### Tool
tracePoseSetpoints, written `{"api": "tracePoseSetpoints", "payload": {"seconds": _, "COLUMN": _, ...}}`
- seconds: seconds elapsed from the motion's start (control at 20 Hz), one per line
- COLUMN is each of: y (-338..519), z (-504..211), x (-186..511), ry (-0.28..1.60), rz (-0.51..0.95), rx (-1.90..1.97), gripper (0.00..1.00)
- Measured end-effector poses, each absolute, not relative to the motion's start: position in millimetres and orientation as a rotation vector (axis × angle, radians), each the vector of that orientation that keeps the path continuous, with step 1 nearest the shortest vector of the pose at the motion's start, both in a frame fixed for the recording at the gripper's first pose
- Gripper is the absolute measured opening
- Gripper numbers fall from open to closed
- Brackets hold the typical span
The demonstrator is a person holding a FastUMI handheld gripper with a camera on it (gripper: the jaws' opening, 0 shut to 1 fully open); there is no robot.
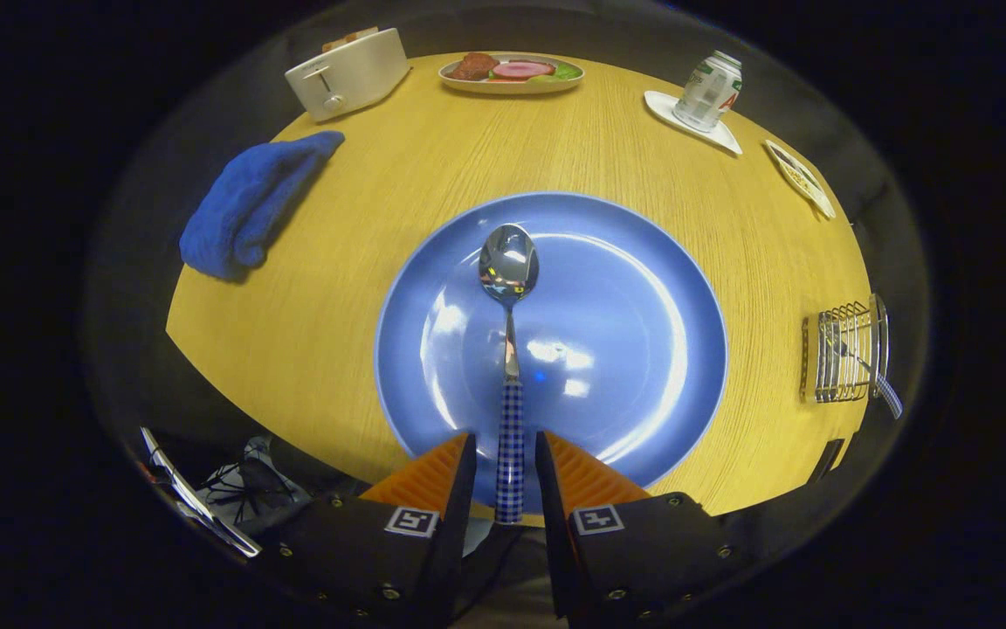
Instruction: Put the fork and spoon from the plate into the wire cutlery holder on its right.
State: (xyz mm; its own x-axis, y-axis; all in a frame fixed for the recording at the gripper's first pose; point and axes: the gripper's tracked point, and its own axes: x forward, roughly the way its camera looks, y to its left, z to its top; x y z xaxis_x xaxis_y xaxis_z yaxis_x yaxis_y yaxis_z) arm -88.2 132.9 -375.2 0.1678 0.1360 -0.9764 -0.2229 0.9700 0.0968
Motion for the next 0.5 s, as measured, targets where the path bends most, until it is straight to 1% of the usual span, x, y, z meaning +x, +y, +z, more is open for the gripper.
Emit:
{"api": "tracePoseSetpoints", "payload": {"seconds": 0.05, "y": 127, "z": -353, "x": -94, "ry": 1.386, "rz": 0.255, "rx": -0.069, "gripper": 0.04}}
{"api": "tracePoseSetpoints", "payload": {"seconds": 0.25, "y": 124, "z": -358, "x": -101, "ry": 1.406, "rz": 0.281, "rx": -0.084, "gripper": 0.04}}
{"api": "tracePoseSetpoints", "payload": {"seconds": 0.5, "y": 106, "z": -334, "x": -105, "ry": 1.422, "rz": 0.327, "rx": -0.153, "gripper": 0.03}}
